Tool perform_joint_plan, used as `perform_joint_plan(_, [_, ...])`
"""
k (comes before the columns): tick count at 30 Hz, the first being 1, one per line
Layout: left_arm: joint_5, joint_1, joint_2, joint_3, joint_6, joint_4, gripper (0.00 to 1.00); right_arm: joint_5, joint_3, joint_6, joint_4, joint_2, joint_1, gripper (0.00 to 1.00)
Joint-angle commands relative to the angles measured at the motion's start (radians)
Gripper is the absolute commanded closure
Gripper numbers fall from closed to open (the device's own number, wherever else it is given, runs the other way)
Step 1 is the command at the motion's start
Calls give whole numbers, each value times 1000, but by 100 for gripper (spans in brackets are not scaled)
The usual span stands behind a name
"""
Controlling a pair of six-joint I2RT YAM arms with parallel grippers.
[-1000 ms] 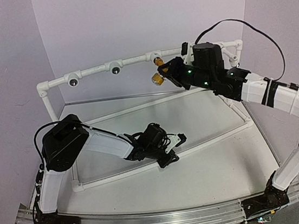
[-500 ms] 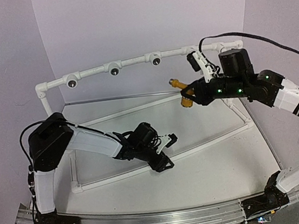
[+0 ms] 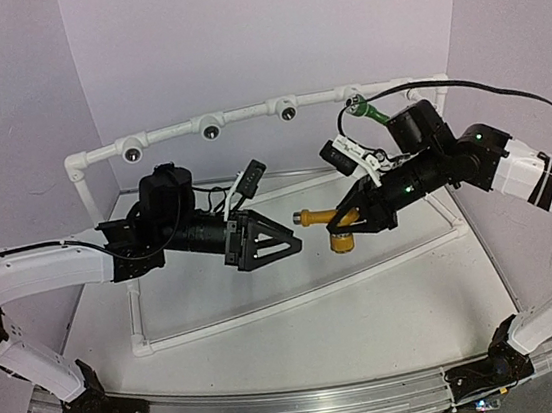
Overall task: Install the water faucets
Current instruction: Pass from the right arm to the left
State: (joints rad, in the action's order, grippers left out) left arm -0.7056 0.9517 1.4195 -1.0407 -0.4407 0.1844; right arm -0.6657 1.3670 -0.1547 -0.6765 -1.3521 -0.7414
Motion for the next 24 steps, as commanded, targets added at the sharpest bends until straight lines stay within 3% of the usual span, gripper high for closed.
perform_joint_plan(1, [-90, -19, 17, -20, -153, 141, 4, -206, 65, -6, 17, 5, -5, 100])
perform_joint_plan(7, [-152, -23, 74, -26, -278, 305, 11, -249, 91, -7, 16, -32, -14, 100])
perform_joint_plan(14, [-210, -23, 111, -28, -340, 394, 35, -256, 85, -5, 16, -53, -20, 100])
perform_joint_plan(17, [-219, -24, 105, -24, -340, 399, 55, -256, 83, -2, 17, -58, -21, 100])
perform_joint_plan(21, [-220, -25, 92, -15, -331, 401, 73, -255, 82, 1, 16, -66, -25, 100])
perform_joint_plan(24, [-200, -30, 79, -7, -320, 401, 97, -219, 66, 18, 23, -58, -26, 98])
